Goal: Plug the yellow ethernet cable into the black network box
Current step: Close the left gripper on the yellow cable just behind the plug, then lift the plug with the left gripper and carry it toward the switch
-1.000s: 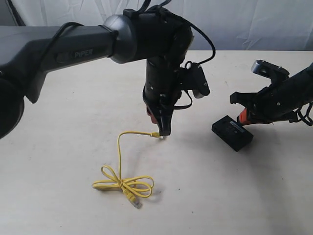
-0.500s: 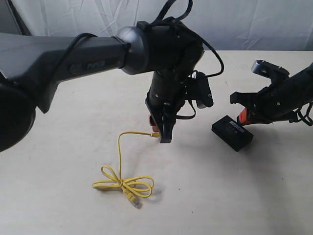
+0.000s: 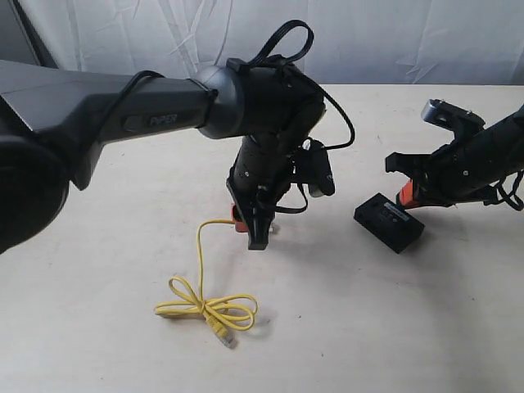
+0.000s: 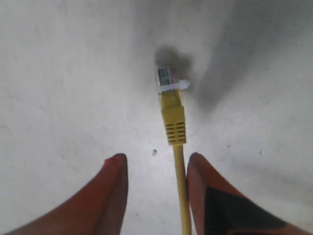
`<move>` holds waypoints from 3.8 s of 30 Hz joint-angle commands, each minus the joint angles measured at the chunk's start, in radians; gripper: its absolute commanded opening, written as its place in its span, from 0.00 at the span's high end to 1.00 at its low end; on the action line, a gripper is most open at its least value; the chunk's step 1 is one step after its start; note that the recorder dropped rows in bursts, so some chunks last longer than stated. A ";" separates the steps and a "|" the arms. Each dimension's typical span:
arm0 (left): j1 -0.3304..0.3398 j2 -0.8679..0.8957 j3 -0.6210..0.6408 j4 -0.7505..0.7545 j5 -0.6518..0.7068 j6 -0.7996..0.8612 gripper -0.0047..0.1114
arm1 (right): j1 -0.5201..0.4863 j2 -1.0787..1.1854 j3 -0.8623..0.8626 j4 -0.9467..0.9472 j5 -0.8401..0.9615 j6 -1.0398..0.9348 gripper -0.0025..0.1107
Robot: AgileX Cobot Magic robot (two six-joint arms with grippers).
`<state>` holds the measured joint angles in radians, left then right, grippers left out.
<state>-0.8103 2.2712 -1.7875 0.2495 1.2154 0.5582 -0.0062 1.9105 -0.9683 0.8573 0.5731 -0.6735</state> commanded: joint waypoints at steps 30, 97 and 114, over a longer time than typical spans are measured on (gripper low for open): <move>0.012 0.022 0.004 -0.032 0.006 -0.002 0.96 | -0.003 0.000 -0.004 0.004 -0.008 -0.008 0.98; 0.072 -0.351 0.551 -0.401 -0.616 0.003 0.96 | -0.003 -0.089 0.087 -0.117 -0.095 0.124 0.98; 0.072 -0.340 0.551 -0.401 -0.677 0.028 0.96 | -0.003 -0.081 0.087 0.017 -0.020 -0.041 0.98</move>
<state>-0.7378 1.9305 -1.2365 -0.1428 0.5520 0.5831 -0.0062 1.8306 -0.8815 0.8623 0.5424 -0.6934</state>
